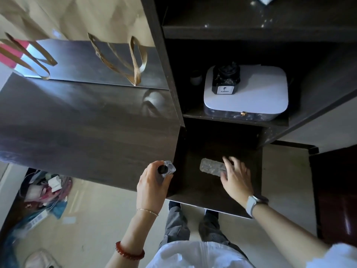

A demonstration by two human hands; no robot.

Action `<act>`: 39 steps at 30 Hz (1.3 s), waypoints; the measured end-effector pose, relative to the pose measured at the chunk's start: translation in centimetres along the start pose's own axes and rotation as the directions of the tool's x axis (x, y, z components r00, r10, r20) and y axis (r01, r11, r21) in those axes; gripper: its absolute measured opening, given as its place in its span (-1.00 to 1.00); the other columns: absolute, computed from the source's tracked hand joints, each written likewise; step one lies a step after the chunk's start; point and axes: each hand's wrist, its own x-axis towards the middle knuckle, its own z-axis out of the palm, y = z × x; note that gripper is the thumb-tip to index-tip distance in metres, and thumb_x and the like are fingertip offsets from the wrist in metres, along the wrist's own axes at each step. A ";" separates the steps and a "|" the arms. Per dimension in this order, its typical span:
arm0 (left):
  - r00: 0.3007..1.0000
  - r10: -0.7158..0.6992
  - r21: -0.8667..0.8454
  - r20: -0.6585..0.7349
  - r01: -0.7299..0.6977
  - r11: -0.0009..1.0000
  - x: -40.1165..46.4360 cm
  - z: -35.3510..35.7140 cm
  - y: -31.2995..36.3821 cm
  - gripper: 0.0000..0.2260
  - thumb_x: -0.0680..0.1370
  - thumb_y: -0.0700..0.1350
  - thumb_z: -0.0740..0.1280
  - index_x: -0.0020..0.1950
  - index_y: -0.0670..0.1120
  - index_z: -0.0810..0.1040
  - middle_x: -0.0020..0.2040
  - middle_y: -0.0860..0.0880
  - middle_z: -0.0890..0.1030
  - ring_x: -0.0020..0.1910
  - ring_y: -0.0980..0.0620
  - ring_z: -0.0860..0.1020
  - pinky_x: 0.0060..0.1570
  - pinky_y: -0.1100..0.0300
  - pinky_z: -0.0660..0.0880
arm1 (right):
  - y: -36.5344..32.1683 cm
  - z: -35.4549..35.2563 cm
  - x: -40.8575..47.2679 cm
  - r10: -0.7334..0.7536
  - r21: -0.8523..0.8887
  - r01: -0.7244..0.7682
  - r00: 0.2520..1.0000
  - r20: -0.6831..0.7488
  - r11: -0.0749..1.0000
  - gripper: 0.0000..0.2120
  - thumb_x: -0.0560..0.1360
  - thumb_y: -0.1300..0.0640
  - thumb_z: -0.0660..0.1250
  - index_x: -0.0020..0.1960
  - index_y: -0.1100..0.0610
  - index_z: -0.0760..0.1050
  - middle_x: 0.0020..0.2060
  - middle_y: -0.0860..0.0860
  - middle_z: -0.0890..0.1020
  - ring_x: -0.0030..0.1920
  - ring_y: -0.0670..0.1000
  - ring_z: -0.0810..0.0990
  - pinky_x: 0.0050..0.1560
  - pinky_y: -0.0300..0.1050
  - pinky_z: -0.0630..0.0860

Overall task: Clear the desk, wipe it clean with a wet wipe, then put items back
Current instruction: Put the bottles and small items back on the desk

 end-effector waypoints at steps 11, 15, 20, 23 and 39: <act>0.976 0.131 -0.101 0.174 -0.115 0.988 10.4 -1.9 -1.1 -0.81 0.43 -0.10 0.41 -0.02 -0.09 0.49 -0.13 0.06 0.52 -0.05 -0.03 0.49 -0.11 0.21 0.32 | -9.4 -10.1 3.0 0.003 0.010 0.003 0.797 -0.604 1.000 -0.54 0.45 0.19 0.13 0.34 0.22 0.28 0.29 0.22 0.37 0.30 0.19 0.35 0.30 0.08 0.29; 0.945 0.184 -0.109 0.270 -0.160 0.981 15.7 -1.3 -1.0 -0.88 0.46 -0.06 0.36 -0.12 -0.01 0.43 -0.18 0.11 0.50 -0.08 -0.02 0.47 -0.13 0.21 0.30 | -10.4 -10.4 4.4 0.077 -0.074 -0.149 0.802 -0.592 0.986 -0.50 0.41 0.25 0.25 0.35 0.25 0.29 0.32 0.27 0.35 0.35 0.23 0.27 0.33 0.24 0.28; 0.896 0.304 -0.053 0.325 -0.304 0.951 20.5 0.3 0.0 -0.83 0.45 -0.14 0.35 0.00 -0.16 0.48 -0.06 -0.14 0.58 -0.01 -0.14 0.47 -0.07 0.09 0.36 | -11.3 -9.7 4.8 0.176 -0.027 -0.235 0.796 -0.580 0.972 -0.49 0.42 0.17 0.11 0.36 0.22 0.26 0.34 0.24 0.34 0.40 0.18 0.19 0.35 0.26 0.25; 0.858 0.366 -0.005 0.361 -0.391 0.921 22.1 1.3 1.1 -0.80 0.45 -0.18 0.35 0.04 -0.20 0.47 -0.03 -0.19 0.58 0.02 -0.20 0.46 -0.05 0.00 0.36 | -11.5 -10.1 5.1 0.231 0.042 -0.253 0.784 -0.576 0.966 -0.52 0.41 0.17 0.11 0.33 0.20 0.28 0.32 0.23 0.36 0.40 0.15 0.18 0.31 0.29 0.31; 0.898 0.429 -0.169 0.099 -0.410 0.896 18.4 0.1 2.0 -0.72 0.42 -0.26 0.36 0.12 -0.21 0.49 0.12 -0.20 0.53 0.14 -0.17 0.46 0.13 -0.05 0.43 | -11.1 -10.8 4.4 0.145 0.048 -0.143 0.809 -0.569 0.989 -0.44 0.33 0.33 0.33 0.32 0.21 0.32 0.31 0.21 0.40 0.39 0.16 0.25 0.31 0.22 0.33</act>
